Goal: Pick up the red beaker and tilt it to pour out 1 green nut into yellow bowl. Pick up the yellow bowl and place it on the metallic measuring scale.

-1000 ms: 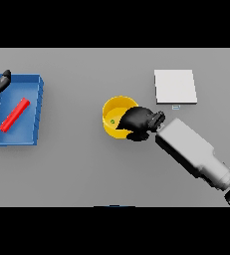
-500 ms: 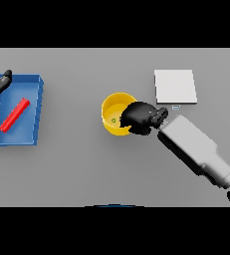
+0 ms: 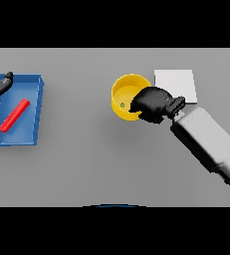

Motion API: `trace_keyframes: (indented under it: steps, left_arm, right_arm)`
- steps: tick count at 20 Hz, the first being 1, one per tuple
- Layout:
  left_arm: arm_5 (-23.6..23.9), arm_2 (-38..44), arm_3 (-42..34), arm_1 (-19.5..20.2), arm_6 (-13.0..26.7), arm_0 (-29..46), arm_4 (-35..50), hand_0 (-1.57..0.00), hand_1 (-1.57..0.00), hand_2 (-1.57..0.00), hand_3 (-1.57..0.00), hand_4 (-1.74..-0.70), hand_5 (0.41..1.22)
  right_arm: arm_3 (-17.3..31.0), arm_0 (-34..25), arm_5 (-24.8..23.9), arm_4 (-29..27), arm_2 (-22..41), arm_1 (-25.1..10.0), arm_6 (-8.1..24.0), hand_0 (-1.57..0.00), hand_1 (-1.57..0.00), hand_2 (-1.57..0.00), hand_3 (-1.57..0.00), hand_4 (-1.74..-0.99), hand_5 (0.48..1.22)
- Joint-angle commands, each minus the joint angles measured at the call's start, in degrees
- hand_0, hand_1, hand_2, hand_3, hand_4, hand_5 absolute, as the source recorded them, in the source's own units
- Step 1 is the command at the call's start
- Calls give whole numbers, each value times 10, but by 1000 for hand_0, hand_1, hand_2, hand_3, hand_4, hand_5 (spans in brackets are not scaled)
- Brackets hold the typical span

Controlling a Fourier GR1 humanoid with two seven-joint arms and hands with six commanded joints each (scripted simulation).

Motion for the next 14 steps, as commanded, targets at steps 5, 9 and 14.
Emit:
trace_keyframes:
  steps: [5,9,14]
  left_arm:
    - [7,3,-24,7,9,3,7,1,1,1,1,-721,694]
    - [5,5,-18,9,1,6,6,1,1,1,1,-729,715]
    - [10,5,-30,14,29,6,12,1,1,1,1,-735,727]
  right_arm:
    - [-12,5,-7,1,-24,-26,7,-1563,-1569,-1526,-1157,-1740,1220]
    - [32,-13,-45,6,-42,-30,-1,-1568,-1570,-1536,-1153,-1741,1221]
    - [104,-29,-86,10,-67,-48,-14,-1570,-1571,-1539,-1145,-1741,1221]
